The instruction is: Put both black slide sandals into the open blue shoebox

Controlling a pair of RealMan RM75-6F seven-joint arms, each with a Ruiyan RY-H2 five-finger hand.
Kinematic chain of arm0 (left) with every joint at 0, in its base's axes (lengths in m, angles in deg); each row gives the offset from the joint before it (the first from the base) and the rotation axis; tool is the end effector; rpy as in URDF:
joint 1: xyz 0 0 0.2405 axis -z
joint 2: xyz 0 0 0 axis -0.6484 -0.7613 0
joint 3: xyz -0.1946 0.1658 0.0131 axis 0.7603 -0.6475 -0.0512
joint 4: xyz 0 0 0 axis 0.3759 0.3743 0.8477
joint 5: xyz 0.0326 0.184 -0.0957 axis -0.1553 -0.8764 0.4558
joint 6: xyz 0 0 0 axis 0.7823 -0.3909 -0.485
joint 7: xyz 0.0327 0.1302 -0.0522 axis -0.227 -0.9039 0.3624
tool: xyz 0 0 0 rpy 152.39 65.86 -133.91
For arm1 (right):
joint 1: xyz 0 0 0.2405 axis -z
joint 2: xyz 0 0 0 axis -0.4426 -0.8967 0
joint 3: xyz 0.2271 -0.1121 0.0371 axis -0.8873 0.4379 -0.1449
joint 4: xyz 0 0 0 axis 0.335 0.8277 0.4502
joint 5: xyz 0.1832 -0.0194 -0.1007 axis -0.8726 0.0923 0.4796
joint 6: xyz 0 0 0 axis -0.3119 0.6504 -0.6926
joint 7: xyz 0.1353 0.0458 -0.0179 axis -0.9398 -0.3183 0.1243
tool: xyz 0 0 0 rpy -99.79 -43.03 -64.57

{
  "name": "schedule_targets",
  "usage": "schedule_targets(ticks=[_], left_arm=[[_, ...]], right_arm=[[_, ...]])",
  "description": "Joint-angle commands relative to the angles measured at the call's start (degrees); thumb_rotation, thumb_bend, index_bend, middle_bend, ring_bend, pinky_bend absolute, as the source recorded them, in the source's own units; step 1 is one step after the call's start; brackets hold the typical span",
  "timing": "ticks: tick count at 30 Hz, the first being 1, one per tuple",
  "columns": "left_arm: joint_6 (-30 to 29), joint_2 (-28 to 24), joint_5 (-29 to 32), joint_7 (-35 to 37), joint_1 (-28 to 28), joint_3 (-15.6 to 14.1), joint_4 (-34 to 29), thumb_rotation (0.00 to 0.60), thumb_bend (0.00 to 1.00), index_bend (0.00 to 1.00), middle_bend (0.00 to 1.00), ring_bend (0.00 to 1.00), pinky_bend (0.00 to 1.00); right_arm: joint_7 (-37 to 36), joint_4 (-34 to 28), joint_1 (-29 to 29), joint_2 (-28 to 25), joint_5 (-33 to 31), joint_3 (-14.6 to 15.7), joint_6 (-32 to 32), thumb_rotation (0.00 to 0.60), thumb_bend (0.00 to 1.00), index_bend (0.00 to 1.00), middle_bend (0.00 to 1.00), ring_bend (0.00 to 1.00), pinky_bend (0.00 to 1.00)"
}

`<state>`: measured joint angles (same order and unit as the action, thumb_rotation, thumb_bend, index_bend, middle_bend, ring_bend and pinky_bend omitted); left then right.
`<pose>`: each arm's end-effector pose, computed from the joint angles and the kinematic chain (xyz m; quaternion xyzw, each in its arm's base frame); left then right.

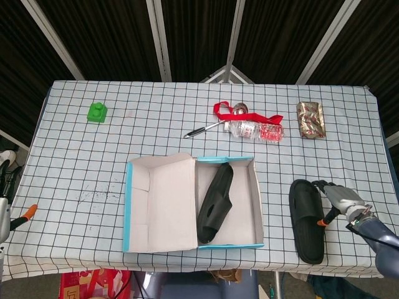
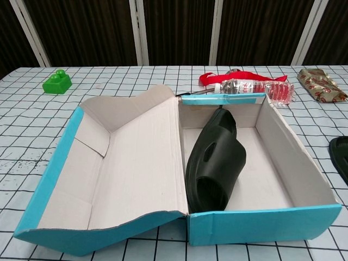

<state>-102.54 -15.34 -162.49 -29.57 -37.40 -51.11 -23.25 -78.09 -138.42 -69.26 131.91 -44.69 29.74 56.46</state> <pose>-0.3010 0.1821 0.1568 -0.5555 -0.2862 -0.4176 0.6596 -0.2953 -0.3044 0.1438 0.6654 -0.5933 0.0798 0.4459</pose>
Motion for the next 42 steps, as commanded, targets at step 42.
schedule_targets(ticks=[42], left_arm=[[1.5,1.0,1.8,-1.6,0.9,0.2,1.2,0.600,0.08,0.14,0.00,0.00,0.10]], right_arm=[[-3.3,7.5,-16.3,8.0,-7.6,13.2,-3.2,0.600,0.00,0.38,0.39,0.18,0.09]])
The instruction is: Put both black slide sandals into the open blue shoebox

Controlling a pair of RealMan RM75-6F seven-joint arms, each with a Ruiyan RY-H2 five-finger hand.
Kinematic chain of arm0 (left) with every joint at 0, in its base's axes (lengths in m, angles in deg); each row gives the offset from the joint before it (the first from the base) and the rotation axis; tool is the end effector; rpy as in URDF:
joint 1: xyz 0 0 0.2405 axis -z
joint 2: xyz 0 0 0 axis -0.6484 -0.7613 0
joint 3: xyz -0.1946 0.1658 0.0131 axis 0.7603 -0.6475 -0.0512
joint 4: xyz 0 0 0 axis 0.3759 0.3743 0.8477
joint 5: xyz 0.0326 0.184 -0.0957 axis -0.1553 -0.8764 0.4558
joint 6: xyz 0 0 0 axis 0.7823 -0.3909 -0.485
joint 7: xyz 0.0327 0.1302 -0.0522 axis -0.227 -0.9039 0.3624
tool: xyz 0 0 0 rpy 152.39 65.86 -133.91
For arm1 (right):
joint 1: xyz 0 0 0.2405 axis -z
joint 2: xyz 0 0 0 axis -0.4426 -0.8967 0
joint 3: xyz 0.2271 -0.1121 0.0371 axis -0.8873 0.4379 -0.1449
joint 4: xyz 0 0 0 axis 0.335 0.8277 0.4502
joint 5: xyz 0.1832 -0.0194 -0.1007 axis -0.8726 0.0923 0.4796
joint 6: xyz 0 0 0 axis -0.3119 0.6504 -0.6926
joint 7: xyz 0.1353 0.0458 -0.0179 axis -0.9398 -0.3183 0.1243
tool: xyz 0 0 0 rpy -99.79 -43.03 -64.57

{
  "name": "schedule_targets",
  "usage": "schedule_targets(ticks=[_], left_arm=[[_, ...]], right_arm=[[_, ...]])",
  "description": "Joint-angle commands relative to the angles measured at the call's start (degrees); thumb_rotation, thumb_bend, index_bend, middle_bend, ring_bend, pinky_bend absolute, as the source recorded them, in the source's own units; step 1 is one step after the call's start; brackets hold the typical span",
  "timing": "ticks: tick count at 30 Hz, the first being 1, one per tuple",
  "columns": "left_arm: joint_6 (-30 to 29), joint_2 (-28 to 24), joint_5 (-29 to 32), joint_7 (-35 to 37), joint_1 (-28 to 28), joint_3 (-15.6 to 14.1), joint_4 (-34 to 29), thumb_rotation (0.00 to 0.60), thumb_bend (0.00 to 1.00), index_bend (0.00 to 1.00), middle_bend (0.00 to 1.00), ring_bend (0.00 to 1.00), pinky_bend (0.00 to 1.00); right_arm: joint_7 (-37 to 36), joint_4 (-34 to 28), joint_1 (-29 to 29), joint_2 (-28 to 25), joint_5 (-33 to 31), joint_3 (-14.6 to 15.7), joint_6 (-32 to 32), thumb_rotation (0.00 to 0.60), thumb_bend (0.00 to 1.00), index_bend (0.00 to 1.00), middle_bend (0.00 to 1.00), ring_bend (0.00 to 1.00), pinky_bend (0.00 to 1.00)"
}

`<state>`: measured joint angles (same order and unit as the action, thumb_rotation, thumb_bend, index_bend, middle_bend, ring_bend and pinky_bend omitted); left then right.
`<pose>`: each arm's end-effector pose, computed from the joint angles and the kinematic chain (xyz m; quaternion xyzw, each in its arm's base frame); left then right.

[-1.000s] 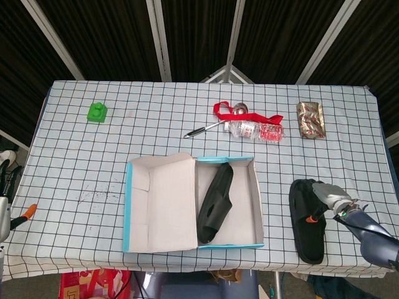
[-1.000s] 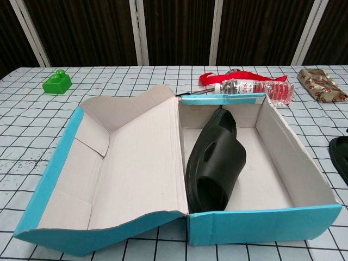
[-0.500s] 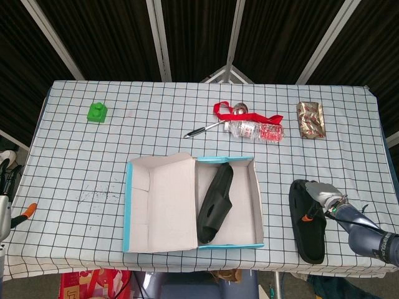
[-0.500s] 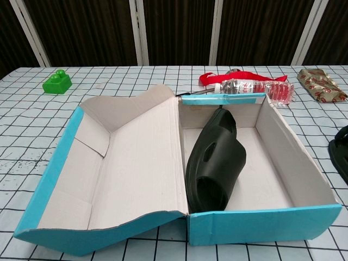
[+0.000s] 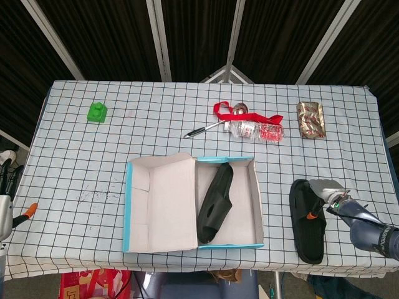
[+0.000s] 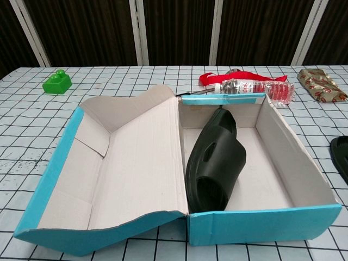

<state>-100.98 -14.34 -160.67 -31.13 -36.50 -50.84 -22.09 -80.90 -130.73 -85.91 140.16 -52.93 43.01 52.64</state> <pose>-0.3056 0.1886 0.1516 -0.5586 -0.2880 -0.3999 0.6671 -0.2815 -0.3428 0.1133 0.6885 -0.5849 0.0285 0.4279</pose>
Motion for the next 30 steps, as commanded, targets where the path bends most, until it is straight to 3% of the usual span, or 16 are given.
schedule_targets(ticks=[1,11,16,30], left_arm=[[0.0,0.0,-0.1,-0.1,0.0,0.0,0.0,0.600,0.08,0.14,0.00,0.00,0.10],[-0.1,0.1,-0.3,-0.1,0.0,-0.3,-0.2,0.600,0.08,0.14,0.00,0.00,0.10],[-0.1,0.0,-0.2,0.0,0.0,-0.2,-0.2,0.600,0.08,0.14,0.00,0.00,0.10],[-1.1,-0.2,-0.1,0.7,-0.2,0.2,-0.1,0.600,0.08,0.14,0.00,0.00,0.10]], right_arm=[[-0.7,-0.2,0.6,-0.3,1.0,-0.1,1.0,0.600,0.02,0.41,0.41,0.19,0.09],[-3.4,-0.7,3.2,-0.7,4.8,-1.9,2.8,0.600,0.15,0.56,0.51,0.25,0.09],[-4.6,-1.1,4.1,-1.3,6.1,-3.0,3.4,0.600,0.29,0.60,0.52,0.26,0.09],[-7.4,-3.7,4.4,-6.1,8.7,-5.2,1.3,0.600,0.31,0.61,0.52,0.26,0.09]])
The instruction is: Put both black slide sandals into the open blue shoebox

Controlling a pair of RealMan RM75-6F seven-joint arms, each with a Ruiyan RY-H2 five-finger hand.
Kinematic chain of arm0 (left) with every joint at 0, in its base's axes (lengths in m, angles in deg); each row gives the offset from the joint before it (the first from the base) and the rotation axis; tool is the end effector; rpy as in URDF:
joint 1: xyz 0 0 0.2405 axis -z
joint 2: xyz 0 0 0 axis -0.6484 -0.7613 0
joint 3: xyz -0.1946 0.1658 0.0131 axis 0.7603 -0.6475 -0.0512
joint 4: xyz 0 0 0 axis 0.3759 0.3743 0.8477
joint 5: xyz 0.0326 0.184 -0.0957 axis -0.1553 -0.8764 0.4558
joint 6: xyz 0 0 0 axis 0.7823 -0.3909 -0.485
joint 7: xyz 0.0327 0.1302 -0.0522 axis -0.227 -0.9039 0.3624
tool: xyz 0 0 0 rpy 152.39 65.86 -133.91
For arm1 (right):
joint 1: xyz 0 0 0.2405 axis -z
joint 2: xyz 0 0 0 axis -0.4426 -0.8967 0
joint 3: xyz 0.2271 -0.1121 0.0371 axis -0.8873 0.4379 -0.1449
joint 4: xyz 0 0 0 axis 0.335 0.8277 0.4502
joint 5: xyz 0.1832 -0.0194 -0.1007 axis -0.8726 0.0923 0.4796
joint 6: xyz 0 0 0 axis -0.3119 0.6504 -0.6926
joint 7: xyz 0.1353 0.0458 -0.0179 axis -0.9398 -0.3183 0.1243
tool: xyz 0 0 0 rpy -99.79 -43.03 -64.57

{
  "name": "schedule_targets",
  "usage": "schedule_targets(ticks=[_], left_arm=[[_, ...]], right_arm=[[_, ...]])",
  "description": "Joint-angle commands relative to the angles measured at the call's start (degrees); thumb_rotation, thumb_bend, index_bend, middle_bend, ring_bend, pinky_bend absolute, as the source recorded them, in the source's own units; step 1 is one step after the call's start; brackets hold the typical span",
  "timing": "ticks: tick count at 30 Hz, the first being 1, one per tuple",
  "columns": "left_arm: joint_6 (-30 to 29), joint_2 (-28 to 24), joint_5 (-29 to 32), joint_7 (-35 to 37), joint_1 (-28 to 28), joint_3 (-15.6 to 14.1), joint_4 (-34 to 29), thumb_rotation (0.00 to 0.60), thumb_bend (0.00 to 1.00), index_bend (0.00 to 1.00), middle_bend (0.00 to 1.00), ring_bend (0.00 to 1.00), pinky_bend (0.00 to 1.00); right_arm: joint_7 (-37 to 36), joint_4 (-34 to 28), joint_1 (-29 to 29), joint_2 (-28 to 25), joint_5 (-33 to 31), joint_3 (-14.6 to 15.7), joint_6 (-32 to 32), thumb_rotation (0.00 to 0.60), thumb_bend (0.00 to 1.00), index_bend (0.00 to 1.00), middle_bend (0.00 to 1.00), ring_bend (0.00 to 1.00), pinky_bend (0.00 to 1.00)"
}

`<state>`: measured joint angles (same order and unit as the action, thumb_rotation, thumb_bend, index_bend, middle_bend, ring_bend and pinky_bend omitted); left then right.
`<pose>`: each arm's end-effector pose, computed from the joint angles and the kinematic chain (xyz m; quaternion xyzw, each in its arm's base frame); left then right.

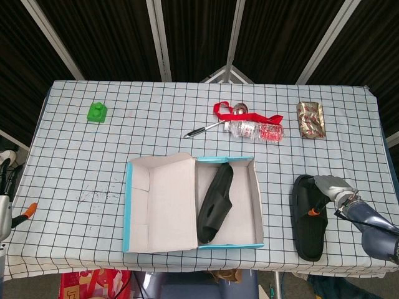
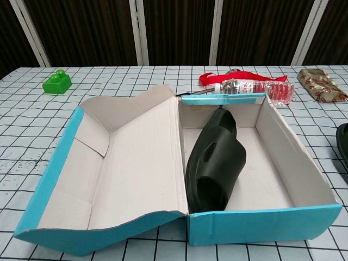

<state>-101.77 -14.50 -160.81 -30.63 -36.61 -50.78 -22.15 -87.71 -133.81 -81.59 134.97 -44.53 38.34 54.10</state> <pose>-0.3050 0.1878 0.1543 -0.5542 -0.2855 -0.4059 0.6683 -0.2759 -0.3391 0.1358 0.6755 -0.5920 0.0773 0.4328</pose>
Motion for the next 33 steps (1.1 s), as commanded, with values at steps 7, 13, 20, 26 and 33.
schedule_targets(ticks=[7,13,20,26,33], left_arm=[[-1.6,-0.7,-0.5,1.7,-0.5,0.5,-0.4,0.600,0.08,0.14,0.00,0.00,0.10],[-3.0,-1.9,-0.7,4.7,-1.1,0.9,-0.4,0.600,0.08,0.14,0.00,0.00,0.10],[-3.5,-3.0,-1.0,6.7,-1.4,1.0,-0.5,0.600,0.08,0.14,0.00,0.00,0.10],[-3.9,-3.6,-0.9,8.2,-1.8,1.1,-0.9,0.600,0.08,0.14,0.00,0.00,0.10],[-3.5,-3.7,-1.3,8.7,-1.7,0.7,-1.2,0.600,0.08,0.14,0.00,0.00,0.10]], right_arm=[[-3.2,-5.2,-0.1,-6.8,1.8,-2.6,-2.4,0.600,0.31,0.61,0.52,0.26,0.09],[-7.9,-11.2,0.9,-13.3,2.6,-7.4,-1.1,0.600,0.32,0.61,0.52,0.26,0.09],[-14.7,-20.5,3.3,-20.8,4.9,-15.3,1.8,0.600,0.33,0.61,0.52,0.26,0.09],[-20.2,-25.7,5.3,-24.1,7.7,-22.1,4.8,0.600,0.35,0.61,0.52,0.27,0.09],[-25.9,-29.8,10.4,-19.7,14.4,-27.5,14.3,0.600,0.36,0.62,0.52,0.27,0.09]])
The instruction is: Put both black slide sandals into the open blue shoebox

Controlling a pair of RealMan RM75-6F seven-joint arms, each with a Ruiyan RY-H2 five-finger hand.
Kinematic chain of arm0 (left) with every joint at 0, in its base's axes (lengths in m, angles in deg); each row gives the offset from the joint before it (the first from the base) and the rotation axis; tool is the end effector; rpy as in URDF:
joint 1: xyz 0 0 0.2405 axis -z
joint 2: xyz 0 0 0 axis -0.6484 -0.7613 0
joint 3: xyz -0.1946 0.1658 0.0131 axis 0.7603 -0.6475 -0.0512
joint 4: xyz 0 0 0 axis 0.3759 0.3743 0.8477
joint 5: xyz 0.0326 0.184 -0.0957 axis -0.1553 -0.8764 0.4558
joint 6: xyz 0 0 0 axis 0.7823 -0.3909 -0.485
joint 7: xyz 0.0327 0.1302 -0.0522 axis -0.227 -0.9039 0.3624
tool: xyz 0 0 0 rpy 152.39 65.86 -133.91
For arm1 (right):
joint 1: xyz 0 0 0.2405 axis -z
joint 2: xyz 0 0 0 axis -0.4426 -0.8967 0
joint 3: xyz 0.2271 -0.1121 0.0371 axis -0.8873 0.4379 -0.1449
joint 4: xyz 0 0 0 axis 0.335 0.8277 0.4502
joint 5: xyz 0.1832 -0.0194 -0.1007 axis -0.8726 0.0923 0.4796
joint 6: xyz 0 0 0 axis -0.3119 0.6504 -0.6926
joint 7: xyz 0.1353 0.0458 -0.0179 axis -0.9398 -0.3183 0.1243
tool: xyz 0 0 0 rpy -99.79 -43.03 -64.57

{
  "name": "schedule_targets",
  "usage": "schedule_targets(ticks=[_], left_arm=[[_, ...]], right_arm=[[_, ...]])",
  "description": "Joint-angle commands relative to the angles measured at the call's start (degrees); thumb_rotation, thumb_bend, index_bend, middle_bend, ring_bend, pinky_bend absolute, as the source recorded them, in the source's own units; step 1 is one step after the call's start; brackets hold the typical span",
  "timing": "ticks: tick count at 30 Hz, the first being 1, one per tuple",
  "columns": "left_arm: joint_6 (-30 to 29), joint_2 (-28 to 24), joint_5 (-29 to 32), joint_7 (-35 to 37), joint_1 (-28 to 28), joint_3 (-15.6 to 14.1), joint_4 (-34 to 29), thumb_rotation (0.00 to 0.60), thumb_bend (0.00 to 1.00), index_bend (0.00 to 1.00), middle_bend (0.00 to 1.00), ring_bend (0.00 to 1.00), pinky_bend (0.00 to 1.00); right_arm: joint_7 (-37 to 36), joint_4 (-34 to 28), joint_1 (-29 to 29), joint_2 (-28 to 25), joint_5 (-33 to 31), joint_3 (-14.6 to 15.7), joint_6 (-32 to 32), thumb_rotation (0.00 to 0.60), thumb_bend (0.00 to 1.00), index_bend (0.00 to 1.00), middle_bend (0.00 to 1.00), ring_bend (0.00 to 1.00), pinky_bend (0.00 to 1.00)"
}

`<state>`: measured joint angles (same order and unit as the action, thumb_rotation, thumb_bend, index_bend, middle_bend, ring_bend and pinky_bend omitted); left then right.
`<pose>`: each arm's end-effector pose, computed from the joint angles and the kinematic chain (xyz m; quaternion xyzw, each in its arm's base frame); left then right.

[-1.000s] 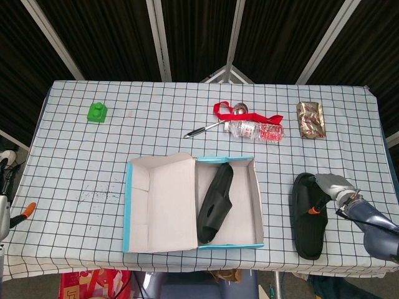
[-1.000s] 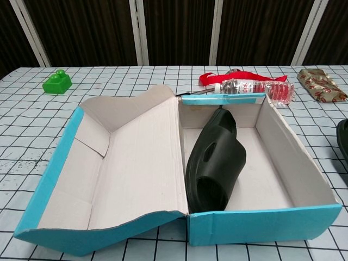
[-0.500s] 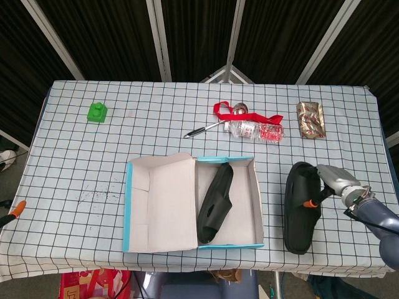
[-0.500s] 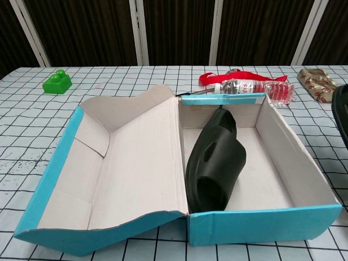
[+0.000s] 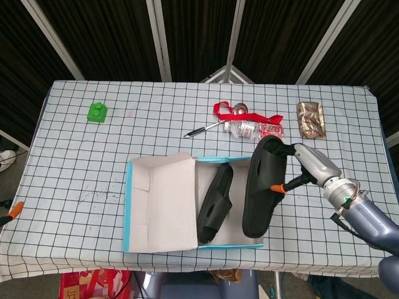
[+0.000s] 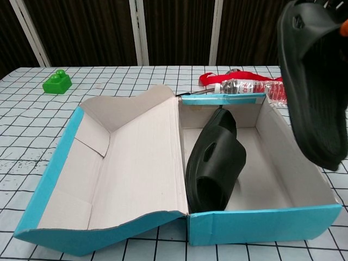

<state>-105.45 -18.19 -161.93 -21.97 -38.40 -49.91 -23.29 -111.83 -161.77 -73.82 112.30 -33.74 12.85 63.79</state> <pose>-0.3050 0.1785 0.1826 -0.5226 -0.2908 -0.4588 0.6572 -0.1156 -0.3232 0.2082 0.6138 -0.6125 0.3680 0.3356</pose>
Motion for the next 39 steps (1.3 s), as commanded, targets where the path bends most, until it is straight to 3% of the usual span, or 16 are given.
schedule_targets(ticks=[1,6,15,24,30,39], left_arm=[[0.3,0.0,-0.2,0.0,0.1,-0.2,-0.1,0.600,0.08,0.14,0.00,0.00,0.10],[0.6,0.0,-1.3,0.3,0.3,-0.9,-0.3,0.600,0.08,0.14,0.00,0.00,0.10],[-0.3,0.3,-1.9,1.8,0.3,-0.6,0.6,0.600,0.08,0.14,0.00,0.00,0.10],[0.2,0.8,-1.6,0.9,0.5,-0.6,0.9,0.600,0.08,0.14,0.00,0.00,0.10],[0.3,1.2,-1.5,-0.1,0.6,-0.6,1.1,0.600,0.08,0.14,0.00,0.00,0.10],[0.7,2.0,-1.5,-2.1,0.9,-0.7,1.1,0.600,0.08,0.14,0.00,0.00,0.10]], right_arm=[[-1.9,-1.8,3.0,3.8,4.1,-2.1,5.5,0.600,0.37,0.62,0.52,0.27,0.09],[-3.2,-1.5,4.6,11.2,5.5,-2.7,10.6,0.600,0.39,0.62,0.52,0.28,0.09],[-5.2,2.8,6.0,22.0,8.8,-2.0,13.0,0.600,0.41,0.64,0.52,0.28,0.09],[-11.4,12.4,9.0,31.4,23.0,-0.7,16.9,0.600,0.41,0.64,0.52,0.28,0.09],[-18.0,19.1,9.7,34.3,32.1,1.1,18.8,0.600,0.41,0.64,0.52,0.28,0.09],[-27.8,26.4,9.0,33.8,40.7,5.3,18.7,0.600,0.43,0.64,0.52,0.28,0.09]])
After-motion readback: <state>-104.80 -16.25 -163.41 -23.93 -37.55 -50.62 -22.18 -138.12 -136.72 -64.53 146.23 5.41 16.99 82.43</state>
